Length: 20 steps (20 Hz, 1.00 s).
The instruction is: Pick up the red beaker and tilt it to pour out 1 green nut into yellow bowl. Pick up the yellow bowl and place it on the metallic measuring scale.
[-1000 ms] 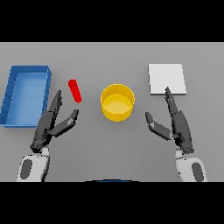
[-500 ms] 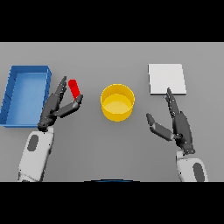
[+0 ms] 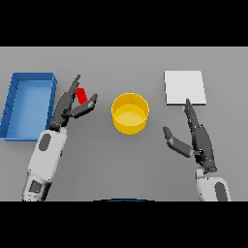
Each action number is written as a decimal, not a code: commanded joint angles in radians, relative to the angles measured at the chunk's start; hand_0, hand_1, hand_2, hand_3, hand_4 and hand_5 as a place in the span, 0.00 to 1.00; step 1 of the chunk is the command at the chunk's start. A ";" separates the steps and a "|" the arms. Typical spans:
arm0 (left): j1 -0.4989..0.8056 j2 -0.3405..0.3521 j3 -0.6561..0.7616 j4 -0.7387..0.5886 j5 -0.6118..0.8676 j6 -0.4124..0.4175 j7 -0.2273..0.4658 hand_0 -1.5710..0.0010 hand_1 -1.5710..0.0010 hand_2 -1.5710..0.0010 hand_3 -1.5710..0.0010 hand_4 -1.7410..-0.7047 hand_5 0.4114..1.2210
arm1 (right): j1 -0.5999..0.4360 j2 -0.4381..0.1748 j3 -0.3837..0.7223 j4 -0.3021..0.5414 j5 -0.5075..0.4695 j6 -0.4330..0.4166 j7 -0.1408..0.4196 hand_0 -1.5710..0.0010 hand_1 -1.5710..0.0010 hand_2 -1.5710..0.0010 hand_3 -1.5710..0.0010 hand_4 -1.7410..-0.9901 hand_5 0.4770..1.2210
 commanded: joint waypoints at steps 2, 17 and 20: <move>-0.024 -0.009 0.012 0.046 -0.002 0.018 -0.028 1.00 1.00 1.00 1.00 0.51 0.33 | -0.005 0.004 0.001 -0.004 0.006 -0.009 0.016 1.00 1.00 1.00 1.00 0.67 0.22; -0.145 -0.070 0.068 0.265 -0.013 0.135 -0.192 0.21 0.21 0.19 0.27 0.10 0.89 | -0.008 -0.005 -0.008 -0.008 0.001 -0.007 0.020 1.00 1.00 1.00 1.00 0.66 0.23; -0.134 -0.072 0.061 0.248 -0.018 0.131 -0.191 0.11 0.11 0.10 0.14 0.19 0.94 | -0.011 0.005 -0.011 -0.002 -0.017 -0.001 0.020 1.00 1.00 1.00 1.00 0.65 0.22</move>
